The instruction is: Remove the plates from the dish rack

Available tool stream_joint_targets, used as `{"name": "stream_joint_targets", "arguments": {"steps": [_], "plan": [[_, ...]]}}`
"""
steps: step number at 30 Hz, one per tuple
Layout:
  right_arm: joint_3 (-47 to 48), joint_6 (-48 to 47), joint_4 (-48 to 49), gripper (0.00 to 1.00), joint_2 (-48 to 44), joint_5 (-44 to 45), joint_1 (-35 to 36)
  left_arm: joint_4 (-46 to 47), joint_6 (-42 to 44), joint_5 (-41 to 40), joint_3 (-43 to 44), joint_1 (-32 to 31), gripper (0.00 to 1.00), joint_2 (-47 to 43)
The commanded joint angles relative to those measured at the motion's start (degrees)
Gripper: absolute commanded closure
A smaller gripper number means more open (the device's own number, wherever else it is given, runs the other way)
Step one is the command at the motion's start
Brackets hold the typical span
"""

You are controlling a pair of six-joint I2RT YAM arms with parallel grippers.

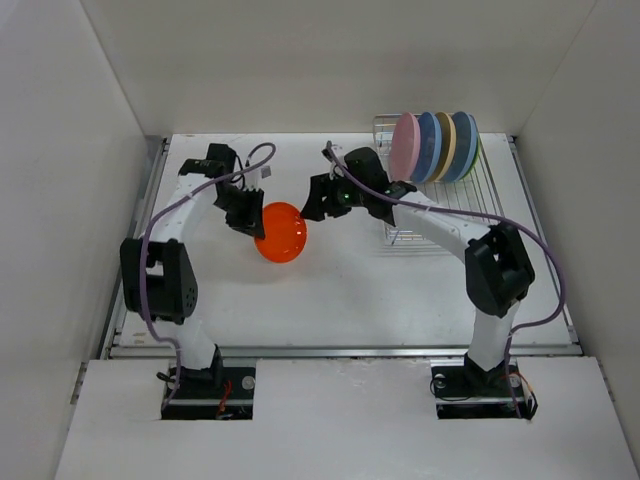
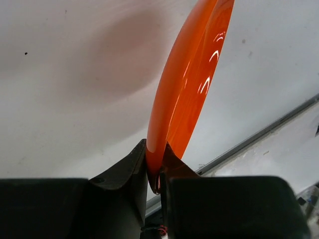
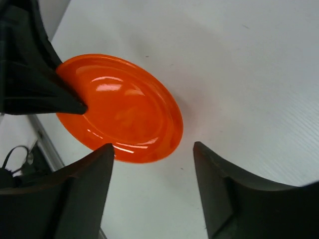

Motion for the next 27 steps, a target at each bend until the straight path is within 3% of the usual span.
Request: {"name": "stream_joint_targets", "arguments": {"steps": [1,4,8,9,12,19,23,24,27], "plan": [[3.6,0.1,-4.5,0.27,-1.6,7.3,-0.9,1.3,-1.9,2.6,3.2,2.9,1.00,5.3],[4.2,0.1,-7.9,0.25,-4.9,14.0,-2.6,1.3,-4.7,5.4,6.9,7.5,1.00,12.0],[8.5,3.6,-15.7,0.20,-7.9,32.4,-4.4,1.3,-8.7,10.0,13.7,14.3,1.00,20.6],[10.9,5.4,-17.5,0.18,-7.9,43.0,-5.3,1.3,-8.7,11.2,14.6,16.4,1.00,23.6],[12.1,7.7,-19.5,0.16,-7.9,55.3,-7.4,0.7,-9.2,13.9,15.9,18.4,1.00,27.7],[18.8,8.2,-20.0,0.16,-1.5,62.0,-13.2,0.7,-9.8,11.2,15.9,19.6,1.00,32.0],[24.1,7.7,-20.5,0.16,2.9,62.0,-15.7,1.3,-10.4,10.4,15.9,19.6,0.84,32.0],[24.7,7.7,-20.5,0.16,4.4,62.0,-15.7,1.3,-10.4,10.4,15.9,19.6,0.69,32.0],[25.9,4.9,-17.9,0.16,6.6,59.1,-16.3,1.3,-10.4,9.8,15.9,19.6,0.54,32.0]]}}
